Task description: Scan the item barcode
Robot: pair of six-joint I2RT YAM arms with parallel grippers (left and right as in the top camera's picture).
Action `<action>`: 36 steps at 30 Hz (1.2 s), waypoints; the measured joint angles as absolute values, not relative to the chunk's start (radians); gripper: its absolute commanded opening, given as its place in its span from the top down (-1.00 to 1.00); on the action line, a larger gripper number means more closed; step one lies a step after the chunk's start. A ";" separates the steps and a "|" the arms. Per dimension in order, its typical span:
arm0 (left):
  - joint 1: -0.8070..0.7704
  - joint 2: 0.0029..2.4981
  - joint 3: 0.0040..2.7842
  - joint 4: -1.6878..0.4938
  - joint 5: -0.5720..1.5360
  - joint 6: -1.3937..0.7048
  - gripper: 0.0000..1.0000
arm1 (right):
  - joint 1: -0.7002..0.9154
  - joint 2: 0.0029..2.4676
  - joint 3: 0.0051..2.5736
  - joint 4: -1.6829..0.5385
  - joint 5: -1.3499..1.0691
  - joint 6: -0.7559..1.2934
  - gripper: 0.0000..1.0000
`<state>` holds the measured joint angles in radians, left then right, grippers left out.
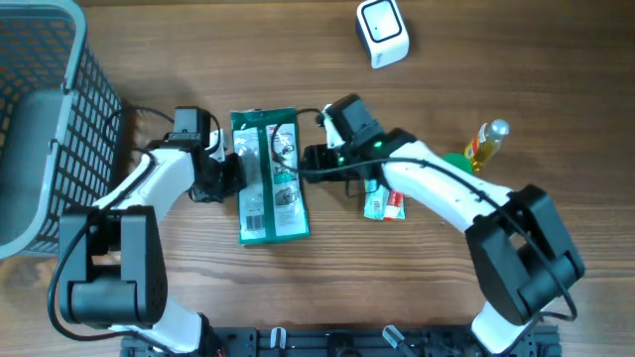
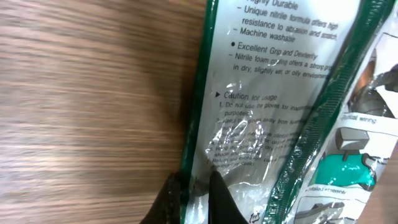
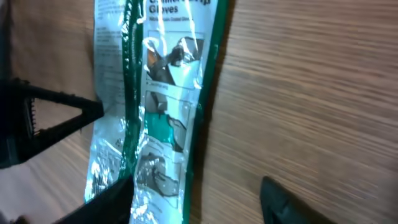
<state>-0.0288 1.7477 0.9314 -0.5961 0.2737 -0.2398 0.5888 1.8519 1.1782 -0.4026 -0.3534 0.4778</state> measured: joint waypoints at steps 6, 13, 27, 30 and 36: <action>-0.048 1.750 0.931 -0.586 0.290 -0.237 0.92 | 0.523 1.865 1.178 -0.439 -0.437 0.440 -0.38; -0.048 1.751 0.931 -0.582 0.291 -0.237 0.92 | 0.536 1.947 1.178 -0.396 -0.456 0.440 -0.40; -0.048 1.751 0.931 -0.582 0.292 -0.237 0.92 | 0.538 2.004 1.188 -0.326 -0.533 0.456 -0.40; -0.048 1.751 0.931 -0.582 0.292 -0.237 0.92 | 0.539 2.011 1.193 -0.316 -0.542 0.468 -0.41; -0.048 1.751 0.931 -0.582 0.294 -0.237 0.92 | 0.539 2.012 1.194 -0.312 -0.546 0.483 -0.46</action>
<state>-0.0479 1.7508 0.9314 -0.5819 0.2935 -0.2367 0.5388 2.0125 1.1938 -0.3122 -0.5461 0.4828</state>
